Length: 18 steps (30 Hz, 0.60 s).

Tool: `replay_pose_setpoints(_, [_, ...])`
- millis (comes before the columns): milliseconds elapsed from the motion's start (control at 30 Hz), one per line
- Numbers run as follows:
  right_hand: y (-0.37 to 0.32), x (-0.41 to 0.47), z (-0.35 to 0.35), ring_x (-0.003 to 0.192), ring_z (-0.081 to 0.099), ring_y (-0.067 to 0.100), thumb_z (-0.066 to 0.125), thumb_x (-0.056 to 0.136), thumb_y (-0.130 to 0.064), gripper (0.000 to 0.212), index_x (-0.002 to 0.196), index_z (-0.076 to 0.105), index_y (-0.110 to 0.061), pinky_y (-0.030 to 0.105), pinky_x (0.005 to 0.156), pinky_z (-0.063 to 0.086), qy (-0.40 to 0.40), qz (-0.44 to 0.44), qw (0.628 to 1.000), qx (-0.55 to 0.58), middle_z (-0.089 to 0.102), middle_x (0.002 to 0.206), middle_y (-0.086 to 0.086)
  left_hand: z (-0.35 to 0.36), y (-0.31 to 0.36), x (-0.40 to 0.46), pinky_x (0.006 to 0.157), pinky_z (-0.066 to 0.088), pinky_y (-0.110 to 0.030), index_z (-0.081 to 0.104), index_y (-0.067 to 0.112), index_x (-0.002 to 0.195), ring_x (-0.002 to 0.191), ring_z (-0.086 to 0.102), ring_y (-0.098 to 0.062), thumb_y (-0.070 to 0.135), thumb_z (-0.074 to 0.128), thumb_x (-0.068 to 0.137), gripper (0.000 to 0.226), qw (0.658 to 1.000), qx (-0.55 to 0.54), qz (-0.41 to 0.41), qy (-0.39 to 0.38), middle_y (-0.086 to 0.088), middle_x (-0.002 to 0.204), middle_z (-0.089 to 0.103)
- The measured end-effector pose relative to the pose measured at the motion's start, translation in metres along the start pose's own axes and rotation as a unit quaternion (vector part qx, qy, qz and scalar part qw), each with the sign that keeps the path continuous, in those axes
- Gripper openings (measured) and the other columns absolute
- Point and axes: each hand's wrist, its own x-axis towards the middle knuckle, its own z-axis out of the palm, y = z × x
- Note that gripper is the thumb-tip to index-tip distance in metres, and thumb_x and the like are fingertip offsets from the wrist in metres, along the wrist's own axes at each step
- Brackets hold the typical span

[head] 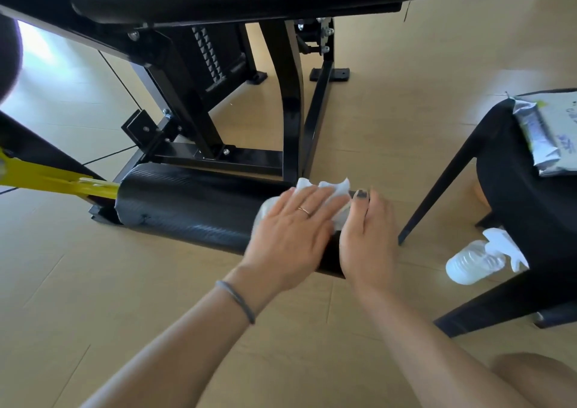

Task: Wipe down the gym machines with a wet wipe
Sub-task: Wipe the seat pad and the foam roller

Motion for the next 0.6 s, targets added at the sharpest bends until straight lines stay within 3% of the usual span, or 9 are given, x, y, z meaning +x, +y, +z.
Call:
replay_pose_setpoints(67, [0.003,-0.004,-0.001,0.139,0.043,0.024,0.015,0.099,-0.054,0.073,0.151,0.041,-0.009,0.038,0.113,0.034,-0.010,-0.014,1.000,-0.016,0.050,0.149,0.008,-0.009,-0.049,-0.008,0.116,0.031,-0.040,0.036,0.033,0.152,0.139,0.039,-0.015,0.033,0.026,0.104,0.049,0.998,0.031,-0.037,0.030,0.010,0.151,0.042])
replay_pose_setpoints(233, [0.005,-0.011,-0.002,0.145,0.037,0.022,0.015,0.100,-0.054,0.073,0.156,0.032,-0.009,0.039,0.117,0.034,-0.024,-0.031,0.998,-0.041,0.043,0.156,0.007,-0.028,-0.210,-0.060,0.118,0.030,-0.051,0.046,0.005,0.146,0.142,0.038,-0.033,0.031,0.022,0.104,0.056,0.954,0.025,-0.297,0.044,-0.014,0.152,0.046])
replay_pose_setpoints(333, [0.002,-0.011,-0.001,0.144,0.038,0.022,0.015,0.099,-0.056,0.075,0.155,0.033,-0.009,0.039,0.117,0.035,-0.017,-0.027,0.999,-0.032,0.043,0.155,0.008,-0.023,-0.204,-0.043,0.119,0.023,-0.046,0.041,0.018,0.151,0.145,0.032,-0.028,0.031,0.020,0.102,0.054,0.927,0.025,-0.368,0.073,-0.006,0.155,0.043])
replay_pose_setpoints(367, [0.002,-0.012,0.000,0.144,0.038,0.022,0.015,0.099,-0.057,0.076,0.155,0.034,-0.009,0.040,0.118,0.035,-0.014,-0.025,0.999,-0.026,0.043,0.155,0.008,-0.019,-0.179,-0.029,0.115,0.028,-0.045,0.043,0.027,0.150,0.142,0.037,-0.027,0.030,0.017,0.101,0.055,0.931,0.041,-0.354,0.079,0.000,0.151,0.048])
replay_pose_setpoints(467, [0.002,-0.012,0.001,0.142,0.039,0.020,0.015,0.099,-0.055,0.074,0.153,0.037,-0.010,0.043,0.117,0.036,-0.010,-0.015,1.000,-0.005,0.046,0.153,0.006,-0.004,-0.078,0.008,0.100,0.040,-0.039,0.049,0.038,0.143,0.131,0.047,-0.021,0.033,0.019,0.100,0.052,0.977,0.055,-0.191,0.079,0.010,0.137,0.059])
replay_pose_setpoints(533, [0.000,-0.011,-0.001,0.122,0.049,0.016,0.019,0.100,-0.048,0.062,0.138,0.050,-0.009,0.044,0.108,0.042,-0.007,-0.006,1.000,0.024,0.059,0.129,0.001,0.012,-0.015,0.019,0.108,0.033,-0.033,0.045,0.033,0.146,0.134,0.043,-0.017,0.035,0.025,0.103,0.048,0.994,0.033,-0.082,0.060,0.010,0.143,0.054])
replay_pose_setpoints(600, [0.001,-0.007,-0.002,0.097,0.052,0.015,0.022,0.099,-0.040,0.044,0.107,0.055,-0.011,0.047,0.092,0.047,-0.002,0.006,0.998,0.058,0.059,0.099,-0.007,0.017,0.016,0.019,0.118,0.023,-0.031,0.040,0.028,0.151,0.143,0.034,-0.011,0.036,0.025,0.106,0.048,1.000,0.004,-0.004,0.015,0.012,0.152,0.044])
